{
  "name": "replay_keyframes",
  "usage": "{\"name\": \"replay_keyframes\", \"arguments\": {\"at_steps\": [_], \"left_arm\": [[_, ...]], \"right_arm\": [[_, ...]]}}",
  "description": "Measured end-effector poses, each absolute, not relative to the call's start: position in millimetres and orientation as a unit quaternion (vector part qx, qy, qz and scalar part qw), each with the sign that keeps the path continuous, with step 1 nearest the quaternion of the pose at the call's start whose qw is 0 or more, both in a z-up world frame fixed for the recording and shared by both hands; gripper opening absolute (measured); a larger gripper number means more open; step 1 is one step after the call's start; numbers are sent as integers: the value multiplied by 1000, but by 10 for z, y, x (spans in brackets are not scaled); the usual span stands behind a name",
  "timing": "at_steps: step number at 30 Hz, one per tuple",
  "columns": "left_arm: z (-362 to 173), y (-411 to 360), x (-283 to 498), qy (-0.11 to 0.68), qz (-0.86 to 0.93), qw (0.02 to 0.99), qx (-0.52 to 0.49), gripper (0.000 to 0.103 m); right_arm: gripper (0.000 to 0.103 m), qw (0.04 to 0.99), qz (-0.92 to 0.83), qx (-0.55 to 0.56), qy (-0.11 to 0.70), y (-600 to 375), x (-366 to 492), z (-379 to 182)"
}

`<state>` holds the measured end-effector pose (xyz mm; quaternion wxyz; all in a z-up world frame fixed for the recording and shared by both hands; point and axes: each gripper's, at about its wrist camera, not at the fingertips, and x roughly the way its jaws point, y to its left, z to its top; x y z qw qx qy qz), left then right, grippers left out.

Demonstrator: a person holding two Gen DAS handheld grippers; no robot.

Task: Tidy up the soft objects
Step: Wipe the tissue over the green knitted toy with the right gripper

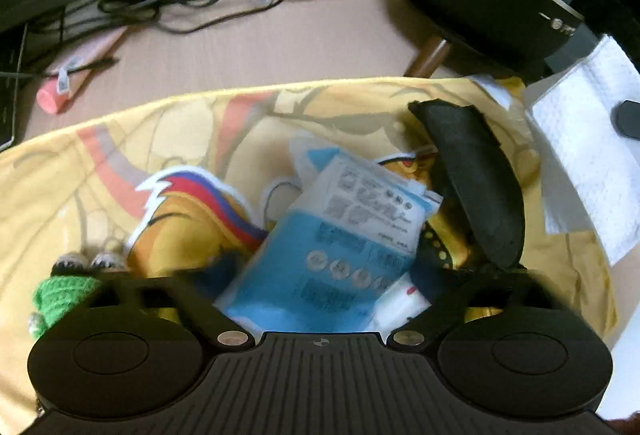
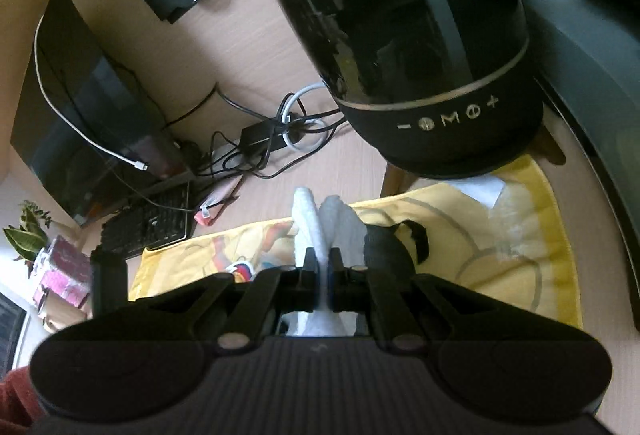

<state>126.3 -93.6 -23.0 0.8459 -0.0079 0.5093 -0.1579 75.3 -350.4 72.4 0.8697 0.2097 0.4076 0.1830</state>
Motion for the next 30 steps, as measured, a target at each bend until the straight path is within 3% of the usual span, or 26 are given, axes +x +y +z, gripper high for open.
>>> {"name": "replay_keyframes", "arguments": {"at_steps": [3, 7, 10, 15, 22, 30], "left_arm": [[-74, -1023, 1125, 459, -153, 871, 82, 68], [6, -1322, 753, 322, -131, 873, 343, 69], [-148, -1483, 539, 307, -161, 840, 417, 69], [-186, -1564, 352, 340, -201, 836, 381, 70], [138, -1342, 244, 381, -290, 846, 233, 91], [392, -869, 293, 413, -259, 866, 113, 93]], "right_arm": [[5, 866, 184, 212, 414, -3508, 735, 665], [5, 862, 194, 212, 419, -3406, 782, 637], [5, 859, 218, 205, 415, -3219, 889, 682], [5, 844, 284, 202, 408, -2782, 1056, 778], [5, 800, 336, 166, 468, -2238, 1126, 460], [5, 809, 275, 118, 505, -2498, 861, 277]]}}
